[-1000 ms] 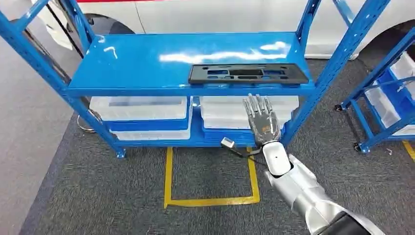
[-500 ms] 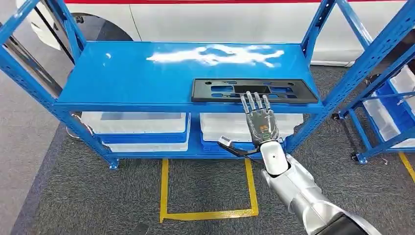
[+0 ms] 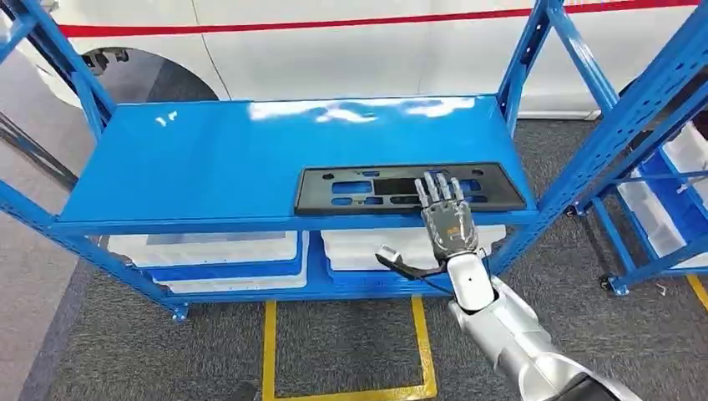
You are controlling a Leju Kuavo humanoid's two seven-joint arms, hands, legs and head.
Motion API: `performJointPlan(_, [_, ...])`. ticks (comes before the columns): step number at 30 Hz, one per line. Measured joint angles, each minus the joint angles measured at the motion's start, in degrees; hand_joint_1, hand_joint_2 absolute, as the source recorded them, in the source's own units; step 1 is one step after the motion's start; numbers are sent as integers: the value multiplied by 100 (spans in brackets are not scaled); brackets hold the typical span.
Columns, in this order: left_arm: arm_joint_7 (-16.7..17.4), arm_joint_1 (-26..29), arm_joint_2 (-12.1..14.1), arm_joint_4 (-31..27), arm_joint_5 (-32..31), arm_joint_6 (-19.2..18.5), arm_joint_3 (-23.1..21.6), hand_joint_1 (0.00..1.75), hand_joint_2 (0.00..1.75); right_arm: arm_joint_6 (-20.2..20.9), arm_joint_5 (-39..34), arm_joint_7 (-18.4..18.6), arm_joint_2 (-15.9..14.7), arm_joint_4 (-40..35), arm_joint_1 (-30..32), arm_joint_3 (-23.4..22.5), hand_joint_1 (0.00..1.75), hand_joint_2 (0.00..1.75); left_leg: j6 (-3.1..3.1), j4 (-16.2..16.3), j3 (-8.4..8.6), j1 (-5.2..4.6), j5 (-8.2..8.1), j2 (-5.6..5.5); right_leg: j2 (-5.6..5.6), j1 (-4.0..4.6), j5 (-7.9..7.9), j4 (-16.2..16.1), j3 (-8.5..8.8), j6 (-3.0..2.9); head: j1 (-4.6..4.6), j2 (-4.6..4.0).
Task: Take the parts from the cabinet and place them on the table.
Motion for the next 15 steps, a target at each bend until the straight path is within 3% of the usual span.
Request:
performJointPlan(1, [2,-2,0,0,0,0,0,0,0,0,0,0,2,4,2,0,0,175,-15,66,-169,-1,-37,0,18,-1,-53,-2,70,1,-2,0])
performJointPlan(2, [4,19,2,0,0,0,0,0,0,0,0,2,2,4,-16,0,0,175,-14,-71,-284,0,102,0,46,-1,-109,-2,138,6,-2,0])
performJointPlan(3, [4,42,2,0,0,0,0,0,0,0,0,2,4,2,-33,0,0,175,-11,-346,-345,0,372,0,67,-2,-158,-2,208,15,-4,0])
performJointPlan(4, [4,47,2,0,0,0,0,0,0,0,0,2,4,2,-47,0,0,175,2,-722,-370,0,807,0,81,-1,-214,-2,275,35,-2,0])
performJointPlan(5, [2,44,2,0,0,0,0,0,0,0,0,2,11,-4,-53,0,0,175,34,-1132,-399,-1,1366,0,81,1,-268,1,310,57,-2,0])
performJointPlan(6, [2,46,4,7,-2,0,0,0,0,0,6,0,13,-2,-67,0,0,175,72,-1356,-479,-24,1613,1,87,18,-329,65,351,90,4,0])
performJointPlan(7, [2,38,4,9,-4,0,0,0,0,0,15,-13,17,-9,-89,0,0,175,108,-1405,-395,-54,1500,9,106,30,-385,104,304,140,2,0])
performJointPlan(9, [2,-10,4,7,-18,0,0,0,0,0,15,-55,39,-26,-127,0,0,175,169,-1342,-420,-64,1475,9,103,17,-435,177,291,201,-2,0])
performJointPlan(11, [-20,0,11,4,-31,-4,2,0,0,0,15,-105,59,-63,-118,-2,0,175,201,-1393,-319,-12,1481,50,101,1,-547,255,268,255,-11,0])
performJointPlan(12, [-66,-21,18,4,-78,-15,0,0,0,0,2,-179,57,-66,-130,-2,0,175,238,-1404,-294,-18,1456,66,63,0,-673,552,123,295,33,0])
performJointPlan(14, [-50,-66,17,4,-173,24,-15,0,0,0,-9,-379,55,-66,-108,-2,0,175,267,-1403,-279,-28,1419,130,40,-34,-1045,1528,-453,367,35,0])
performJointPlan(15, [-46,-81,17,4,-199,31,-26,0,0,0,-13,-510,55,-61,-93,-2,0,175,273,-1402,-263,-28,1396,153,35,-55,-1152,1978,-743,394,31,0])
